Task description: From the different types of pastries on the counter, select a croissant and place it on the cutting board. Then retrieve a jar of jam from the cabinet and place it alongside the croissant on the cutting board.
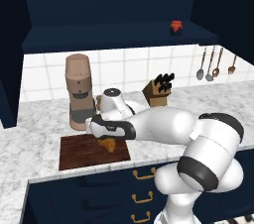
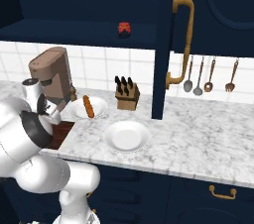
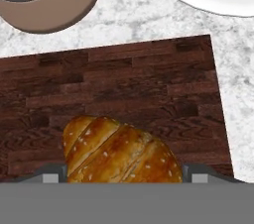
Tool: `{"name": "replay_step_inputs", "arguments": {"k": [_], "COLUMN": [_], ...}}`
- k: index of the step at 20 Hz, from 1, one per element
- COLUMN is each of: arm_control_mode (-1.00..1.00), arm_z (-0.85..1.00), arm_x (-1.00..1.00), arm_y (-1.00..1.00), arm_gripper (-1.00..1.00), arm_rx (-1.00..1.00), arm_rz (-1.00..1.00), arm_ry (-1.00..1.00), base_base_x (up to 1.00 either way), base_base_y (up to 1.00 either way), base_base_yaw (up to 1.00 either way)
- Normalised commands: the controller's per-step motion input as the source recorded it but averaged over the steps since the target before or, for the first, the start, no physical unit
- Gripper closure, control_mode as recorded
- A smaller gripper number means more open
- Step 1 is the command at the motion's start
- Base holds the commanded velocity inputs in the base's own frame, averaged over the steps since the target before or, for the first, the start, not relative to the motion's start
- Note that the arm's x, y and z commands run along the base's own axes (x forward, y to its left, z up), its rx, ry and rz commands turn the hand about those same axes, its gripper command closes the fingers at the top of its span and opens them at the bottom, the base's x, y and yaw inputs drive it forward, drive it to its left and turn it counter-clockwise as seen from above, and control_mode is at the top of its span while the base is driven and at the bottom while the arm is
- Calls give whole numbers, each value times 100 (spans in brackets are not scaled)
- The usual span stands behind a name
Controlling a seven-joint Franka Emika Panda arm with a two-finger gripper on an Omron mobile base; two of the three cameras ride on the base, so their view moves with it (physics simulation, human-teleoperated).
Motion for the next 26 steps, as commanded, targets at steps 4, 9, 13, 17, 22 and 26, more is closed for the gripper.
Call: {"name": "replay_step_inputs", "arguments": {"k": [4,9,13,17,22,26], "arm_control_mode": [-100,-100,-100,-100,-100,-100], "arm_z": [-15,-14,-24,-7,0,-7], "arm_x": [6,6,12,3,0,1], "arm_y": [0,0,0,0,0,19], "arm_gripper": [100,100,100,100,100,-100], "arm_rx": [-1,0,0,0,0,5], "arm_rz": [-3,-3,-2,0,0,0], "arm_ry": [2,1,2,0,0,0], "base_base_x": [0,0,0,0,0,0], "base_base_y": [0,0,0,0,0,0], "base_base_yaw": [0,0,0,0,0,0]}}
